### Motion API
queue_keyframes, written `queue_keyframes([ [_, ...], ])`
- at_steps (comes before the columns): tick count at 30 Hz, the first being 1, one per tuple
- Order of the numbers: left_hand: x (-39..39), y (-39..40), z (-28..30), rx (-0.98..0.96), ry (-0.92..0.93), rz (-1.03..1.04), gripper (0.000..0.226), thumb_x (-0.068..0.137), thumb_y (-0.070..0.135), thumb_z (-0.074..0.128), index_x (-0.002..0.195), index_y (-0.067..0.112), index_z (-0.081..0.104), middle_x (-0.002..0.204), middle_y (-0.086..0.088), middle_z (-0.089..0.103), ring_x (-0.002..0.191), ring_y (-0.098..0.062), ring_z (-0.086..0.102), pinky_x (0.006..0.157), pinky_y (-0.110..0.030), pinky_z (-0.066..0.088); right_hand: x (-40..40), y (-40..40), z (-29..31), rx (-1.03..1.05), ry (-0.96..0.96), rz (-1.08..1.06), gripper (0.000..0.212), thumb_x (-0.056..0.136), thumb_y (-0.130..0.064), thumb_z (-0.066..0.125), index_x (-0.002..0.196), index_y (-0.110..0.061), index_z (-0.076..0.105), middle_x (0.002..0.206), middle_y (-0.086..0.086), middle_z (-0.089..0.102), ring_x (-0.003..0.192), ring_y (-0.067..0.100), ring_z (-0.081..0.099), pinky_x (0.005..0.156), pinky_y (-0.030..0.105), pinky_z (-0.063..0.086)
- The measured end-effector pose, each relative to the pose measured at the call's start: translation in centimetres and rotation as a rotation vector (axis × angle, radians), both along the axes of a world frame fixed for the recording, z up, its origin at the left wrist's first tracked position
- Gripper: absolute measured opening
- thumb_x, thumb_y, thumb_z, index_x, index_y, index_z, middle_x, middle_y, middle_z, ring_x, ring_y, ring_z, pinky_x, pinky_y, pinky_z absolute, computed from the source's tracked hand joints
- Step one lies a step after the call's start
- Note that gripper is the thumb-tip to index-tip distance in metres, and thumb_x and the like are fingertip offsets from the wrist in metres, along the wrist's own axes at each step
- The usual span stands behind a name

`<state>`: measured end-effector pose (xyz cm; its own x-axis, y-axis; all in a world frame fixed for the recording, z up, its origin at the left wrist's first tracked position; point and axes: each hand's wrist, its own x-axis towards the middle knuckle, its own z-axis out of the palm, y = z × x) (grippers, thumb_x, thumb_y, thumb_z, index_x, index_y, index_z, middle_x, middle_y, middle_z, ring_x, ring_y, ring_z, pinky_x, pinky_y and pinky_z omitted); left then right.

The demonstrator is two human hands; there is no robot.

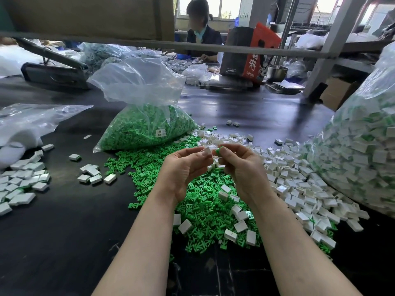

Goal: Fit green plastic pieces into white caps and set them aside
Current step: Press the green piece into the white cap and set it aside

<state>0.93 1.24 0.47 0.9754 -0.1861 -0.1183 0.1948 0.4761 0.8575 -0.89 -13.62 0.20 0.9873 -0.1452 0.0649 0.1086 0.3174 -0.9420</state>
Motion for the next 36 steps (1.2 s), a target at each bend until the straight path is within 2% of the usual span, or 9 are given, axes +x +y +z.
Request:
queue_keyframes([
  [2, -0.1, 0.0, 0.1, -0.001, -0.001, -0.009, 0.045, 0.055, 0.018, 0.079, 0.097, 0.006, 0.069, 0.086, -0.011, 0.076, 0.073, -0.017, 0.074, 0.056, -0.021, 0.056, 0.0, 0.1, 0.0, 0.0, 0.014, -0.025, 0.013, 0.079, -0.014, 0.073, 0.091, -0.01, 0.071, 0.081, 0.005, 0.069, 0.071, 0.016, 0.056, 0.068, 0.032, 0.044],
  [5, -0.2, 0.0, 0.1, 0.009, -0.006, -0.027, 0.044, 0.054, 0.017, 0.08, 0.095, 0.006, 0.068, 0.085, -0.012, 0.076, 0.072, -0.017, 0.074, 0.057, -0.022, 0.057, 0.1, 0.3, 0.0, 0.017, 0.022, -0.041, 0.023, 0.068, -0.022, 0.077, 0.088, -0.011, 0.072, 0.075, -0.002, 0.068, 0.066, 0.008, 0.056, 0.06, 0.022, 0.044],
  [8, -0.3, -0.1, 0.0, 0.037, -0.02, -0.046, 0.038, 0.057, 0.016, 0.079, 0.092, 0.006, 0.068, 0.084, -0.013, 0.076, 0.072, -0.018, 0.074, 0.06, -0.022, 0.058, 0.2, 0.4, 0.0, 0.048, 0.006, -0.039, 0.019, 0.068, -0.022, 0.078, 0.085, -0.014, 0.073, 0.074, -0.004, 0.07, 0.062, 0.003, 0.059, 0.054, 0.015, 0.046],
  [12, -0.4, -0.2, 0.0, 0.054, -0.041, -0.049, 0.039, 0.057, 0.018, 0.08, 0.092, 0.007, 0.069, 0.084, -0.012, 0.076, 0.073, -0.017, 0.074, 0.064, -0.023, 0.059, 0.3, 0.4, -0.1, 0.031, 0.003, -0.055, 0.024, 0.066, -0.023, 0.079, 0.086, -0.011, 0.072, 0.075, -0.003, 0.07, 0.061, 0.002, 0.059, 0.054, 0.014, 0.046],
  [19, -0.4, 0.0, -0.2, 0.088, -0.094, -0.031, 0.035, 0.06, 0.02, 0.081, 0.091, 0.007, 0.071, 0.086, -0.014, 0.076, 0.076, -0.018, 0.074, 0.062, -0.022, 0.058, 0.1, 0.3, 0.0, -0.06, 0.011, -0.024, 0.019, 0.068, -0.023, 0.078, 0.083, -0.011, 0.072, 0.071, -0.004, 0.071, 0.061, -0.001, 0.06, 0.059, 0.016, 0.045],
  [24, -0.3, 0.1, -0.4, 0.205, -0.147, -0.007, 0.035, 0.066, 0.022, 0.08, 0.095, 0.005, 0.07, 0.087, -0.013, 0.076, 0.079, -0.02, 0.074, 0.061, -0.021, 0.056, 0.0, -0.1, 0.0, -0.206, 0.004, -0.039, 0.004, 0.081, -0.009, 0.076, 0.08, -0.009, 0.072, 0.065, -0.006, 0.069, 0.054, -0.002, 0.058, 0.054, 0.012, 0.044],
  [26, -0.3, 0.2, -0.5, 0.248, -0.171, 0.001, 0.035, 0.065, 0.022, 0.08, 0.094, 0.004, 0.07, 0.086, -0.012, 0.076, 0.078, -0.02, 0.074, 0.062, -0.021, 0.056, -0.1, -0.3, -0.1, -0.294, 0.003, -0.023, 0.005, 0.083, -0.011, 0.075, 0.082, -0.008, 0.072, 0.068, -0.002, 0.069, 0.059, 0.001, 0.06, 0.059, 0.016, 0.047],
  [30, -0.1, 0.4, -0.8, 0.365, -0.206, 0.009, 0.016, 0.08, 0.01, 0.077, 0.093, 0.004, 0.07, 0.081, -0.009, 0.076, 0.073, -0.017, 0.073, 0.06, -0.02, 0.053, -0.3, -0.5, 0.0, -0.442, 0.0, 0.009, 0.006, 0.086, -0.011, 0.072, 0.08, -0.01, 0.072, 0.081, 0.012, 0.071, 0.076, 0.02, 0.065, 0.08, 0.039, 0.054],
  [36, 0.0, 0.9, -1.0, 0.476, -0.229, -0.022, 0.008, 0.085, 0.011, 0.072, 0.092, 0.007, 0.07, 0.079, -0.006, 0.076, 0.069, -0.013, 0.07, 0.059, -0.018, 0.05, -0.3, -0.5, 0.1, -0.539, -0.045, 0.03, 0.015, 0.088, -0.009, 0.07, 0.074, -0.015, 0.071, 0.07, 0.002, 0.069, 0.067, 0.012, 0.064, 0.074, 0.031, 0.054],
])
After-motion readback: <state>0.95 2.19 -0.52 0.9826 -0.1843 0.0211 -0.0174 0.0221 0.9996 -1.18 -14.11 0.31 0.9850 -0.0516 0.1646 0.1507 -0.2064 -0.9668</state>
